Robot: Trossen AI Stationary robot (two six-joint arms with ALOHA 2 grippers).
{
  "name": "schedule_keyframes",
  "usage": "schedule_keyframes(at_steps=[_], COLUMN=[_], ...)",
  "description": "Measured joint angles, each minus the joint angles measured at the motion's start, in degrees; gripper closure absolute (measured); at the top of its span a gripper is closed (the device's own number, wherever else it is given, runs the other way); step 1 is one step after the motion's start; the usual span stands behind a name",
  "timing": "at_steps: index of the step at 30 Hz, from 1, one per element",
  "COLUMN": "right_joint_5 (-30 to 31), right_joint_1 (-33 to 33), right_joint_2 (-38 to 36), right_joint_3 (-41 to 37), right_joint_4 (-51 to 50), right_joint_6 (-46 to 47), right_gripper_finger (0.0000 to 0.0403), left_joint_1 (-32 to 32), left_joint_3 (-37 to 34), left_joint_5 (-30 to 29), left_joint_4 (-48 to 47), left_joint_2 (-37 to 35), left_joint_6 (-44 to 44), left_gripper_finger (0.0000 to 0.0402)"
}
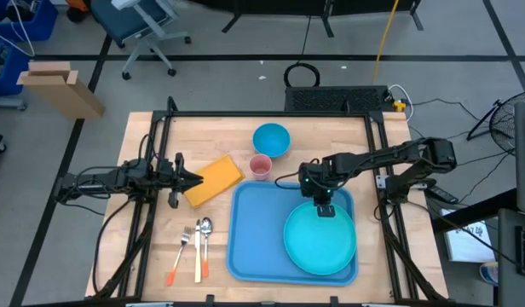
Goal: Set up tray
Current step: Put the blue plate on right side of the blue serving tray, then put the blue bowl on the blue plate
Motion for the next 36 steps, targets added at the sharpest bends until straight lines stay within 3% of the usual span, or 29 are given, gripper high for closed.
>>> schedule_keyframes(at_steps=[7, 20, 28, 32, 36], right_joint_5=[1.7, 2.0, 1.8, 1.6, 0.9], right_joint_1=[-0.1, -0.1, -1.3, -1.1, -0.5], right_joint_2=[0.0, -0.1, -6.7, -15.9, -27.9], right_joint_3=[0.0, 0.0, 0.1, -0.5, -5.4], right_joint_4=[1.3, 1.1, 1.1, 4.8, 15.8], right_joint_6=[0.5, -1.8, -2.1, -4.0, -4.2], right_gripper_finger=[0.0394, 0.0315, 0.0287, 0.0312, 0.0384], left_joint_1=[0.0, 0.0, 0.0, 0.0, 0.0], left_joint_3=[0.0, 0.0, 0.0, 0.0, 0.0], left_joint_5=[-0.2, -0.2, -0.3, -0.3, -0.3], left_joint_4=[0.0, 0.0, 0.0, -0.2, -0.2], left_joint_2=[0.0, 0.0, 0.0, 0.0, 0.0], left_joint_6=[0.0, 0.4, 0.7, 2.7, 2.8], left_gripper_finger=[0.0346, 0.0346, 0.0346, 0.0346, 0.0346])
